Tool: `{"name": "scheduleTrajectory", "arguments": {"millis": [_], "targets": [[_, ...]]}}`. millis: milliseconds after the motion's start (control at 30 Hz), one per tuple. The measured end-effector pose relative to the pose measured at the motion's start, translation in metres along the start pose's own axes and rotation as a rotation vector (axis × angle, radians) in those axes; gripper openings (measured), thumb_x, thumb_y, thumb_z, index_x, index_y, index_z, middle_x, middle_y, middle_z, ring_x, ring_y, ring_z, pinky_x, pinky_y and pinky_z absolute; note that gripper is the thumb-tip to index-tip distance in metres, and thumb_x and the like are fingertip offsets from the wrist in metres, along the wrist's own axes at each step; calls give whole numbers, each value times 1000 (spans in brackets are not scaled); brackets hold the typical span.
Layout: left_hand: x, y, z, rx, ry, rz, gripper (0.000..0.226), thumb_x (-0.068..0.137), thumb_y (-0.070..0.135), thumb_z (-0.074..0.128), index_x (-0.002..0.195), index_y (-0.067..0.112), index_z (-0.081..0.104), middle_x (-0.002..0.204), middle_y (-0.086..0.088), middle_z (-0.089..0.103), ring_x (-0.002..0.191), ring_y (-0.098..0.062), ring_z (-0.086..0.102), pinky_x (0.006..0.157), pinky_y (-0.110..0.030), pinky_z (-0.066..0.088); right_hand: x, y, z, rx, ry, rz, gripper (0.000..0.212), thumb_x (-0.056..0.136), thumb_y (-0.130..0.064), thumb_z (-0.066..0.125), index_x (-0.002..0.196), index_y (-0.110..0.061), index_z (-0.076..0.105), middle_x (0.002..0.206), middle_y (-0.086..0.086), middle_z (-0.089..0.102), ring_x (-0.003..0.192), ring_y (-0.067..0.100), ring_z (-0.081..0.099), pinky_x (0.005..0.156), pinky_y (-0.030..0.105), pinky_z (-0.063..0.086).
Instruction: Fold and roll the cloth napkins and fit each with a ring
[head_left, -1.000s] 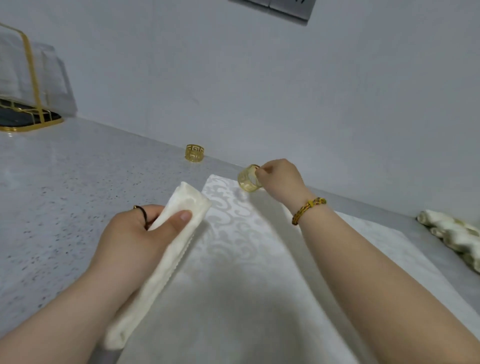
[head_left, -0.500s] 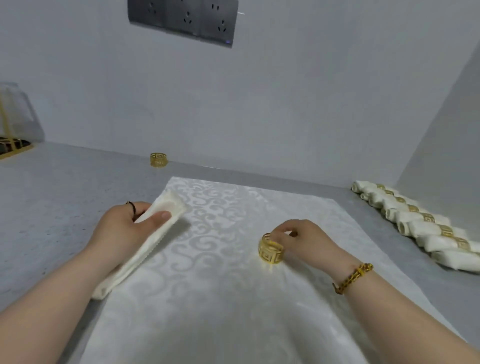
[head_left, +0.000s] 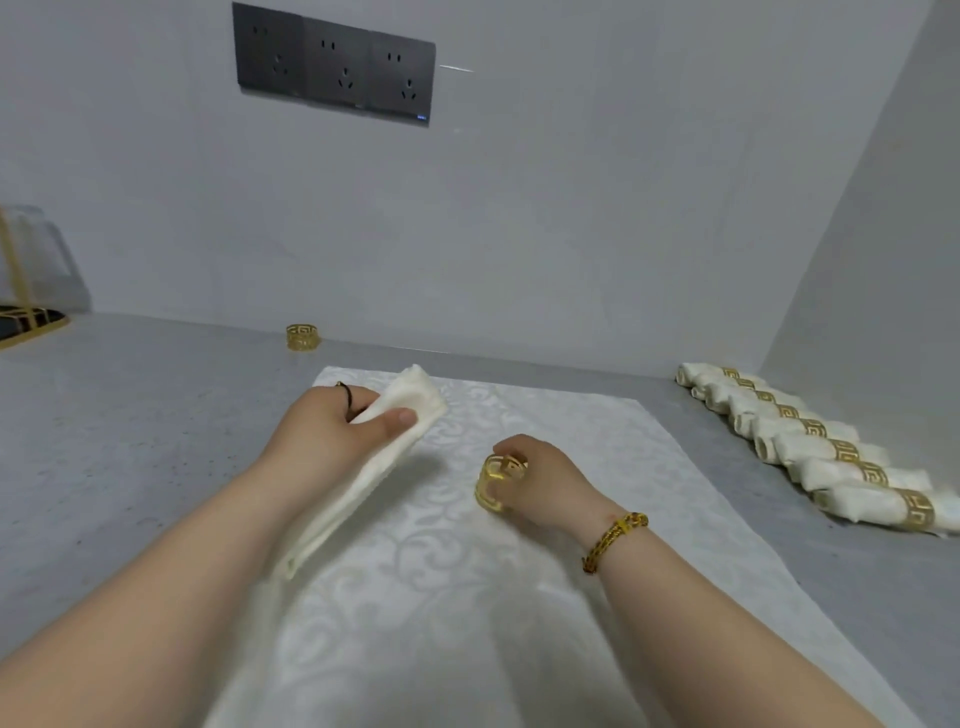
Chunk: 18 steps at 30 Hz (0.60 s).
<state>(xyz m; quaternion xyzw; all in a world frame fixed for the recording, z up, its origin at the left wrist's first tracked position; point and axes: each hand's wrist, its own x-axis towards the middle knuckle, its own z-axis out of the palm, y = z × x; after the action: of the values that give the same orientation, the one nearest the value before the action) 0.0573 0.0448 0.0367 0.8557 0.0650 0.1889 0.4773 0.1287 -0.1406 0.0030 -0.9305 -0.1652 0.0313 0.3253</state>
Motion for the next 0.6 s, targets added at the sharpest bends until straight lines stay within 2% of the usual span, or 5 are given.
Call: {"name": "scheduleTrajectory", "arguments": {"millis": [133, 267, 333, 467, 600], "targets": [[2, 16, 14, 5, -33, 46, 28, 83, 31, 62, 68, 8, 61, 49, 7, 45, 40, -3, 42, 46, -17, 29, -14, 11, -14, 374, 52, 21, 34, 81, -9, 64, 113, -16, 53, 112, 4, 55, 97, 14, 52, 83, 23, 43], [7, 20, 32, -13, -99, 66, 36, 82, 29, 63, 57, 7, 52, 41, 9, 39, 36, -4, 36, 40, -12, 28, -33, 26, -21, 1028, 71, 59, 23, 84, -2, 57, 102, -15, 55, 92, 2, 64, 77, 9, 63, 73, 19, 53], [5, 13, 45, -18, -95, 40, 34, 82, 29, 64, 57, 8, 53, 44, 7, 39, 38, -5, 34, 40, -14, 26, -38, 34, -21, 1226, 57, 28, 37, 77, -8, 66, 112, -7, 54, 90, 4, 67, 77, 10, 66, 74, 21, 55], [-3, -4, 72, -82, -92, 11, 32, 81, 25, 65, 54, 13, 53, 43, 8, 42, 38, -4, 36, 41, -13, 27, -33, 40, -16, 1289, 4, -54, 93, 23, -42, 90, 104, -10, 57, 86, 2, 73, 78, 11, 69, 66, 19, 55], [-7, -4, 80, -143, -134, 12, 22, 79, 23, 67, 58, 20, 63, 43, 11, 51, 42, 0, 45, 43, -8, 32, -32, 35, -12, 1256, -60, -59, 50, 62, -16, 76, 107, -10, 54, 95, 6, 68, 78, 10, 68, 69, 19, 54]]}}
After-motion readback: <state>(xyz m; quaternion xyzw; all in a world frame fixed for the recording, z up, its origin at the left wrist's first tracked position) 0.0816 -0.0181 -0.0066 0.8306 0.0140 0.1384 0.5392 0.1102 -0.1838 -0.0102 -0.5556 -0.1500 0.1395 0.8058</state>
